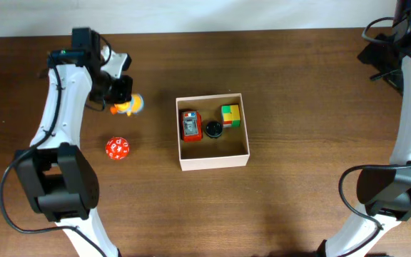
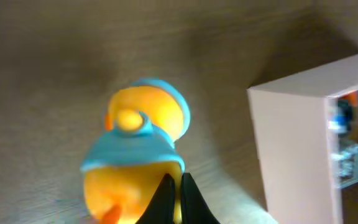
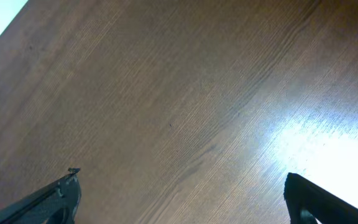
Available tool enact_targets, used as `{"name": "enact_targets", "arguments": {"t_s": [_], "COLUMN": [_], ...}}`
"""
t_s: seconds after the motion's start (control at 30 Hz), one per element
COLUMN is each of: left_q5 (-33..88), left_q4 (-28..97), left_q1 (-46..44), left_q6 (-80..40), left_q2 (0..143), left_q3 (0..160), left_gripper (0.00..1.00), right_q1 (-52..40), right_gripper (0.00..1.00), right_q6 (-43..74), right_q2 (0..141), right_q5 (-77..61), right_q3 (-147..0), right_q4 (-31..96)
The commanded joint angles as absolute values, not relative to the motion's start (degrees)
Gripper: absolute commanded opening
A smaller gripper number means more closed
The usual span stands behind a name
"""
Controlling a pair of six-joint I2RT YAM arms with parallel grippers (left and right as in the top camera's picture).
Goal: Pack container
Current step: 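Lift the duck and carry it over the box with the left gripper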
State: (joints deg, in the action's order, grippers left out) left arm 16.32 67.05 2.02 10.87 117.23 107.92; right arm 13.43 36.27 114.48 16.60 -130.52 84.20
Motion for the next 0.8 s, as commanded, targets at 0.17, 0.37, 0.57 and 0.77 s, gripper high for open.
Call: {"name": "enact_targets", "arguments": {"t_s": [0.17, 0.37, 0.57, 0.77], "left_q5": [18.5, 18.5, 18.5, 18.5], "left_q4": [71.2, 72.1, 72.8, 73.1], "left_q1": [-7.7, -18.2, -26.2, -29.5], "left_q6": [22.9, 33.3, 51.1, 63.1], "left_q2": [109.4, 107.9, 107.9, 108.1], "left_q3": [113.6, 113.6, 113.5, 113.4], "left_gripper": [0.02, 0.02, 0.02, 0.02], "right_q1": [13.5, 13.5, 13.5, 13.5], "right_gripper": [0.99, 0.99, 0.99, 0.99], "right_q6": [36.9, 36.9, 36.9, 36.9], "right_q2": [113.8, 113.8, 113.8, 113.8], "right_q5": [17.0, 17.0, 17.0, 17.0], "right_q3": [-131.6, -131.6, -131.6, -131.6], "right_q4": [84.2, 84.2, 84.2, 84.2]}}
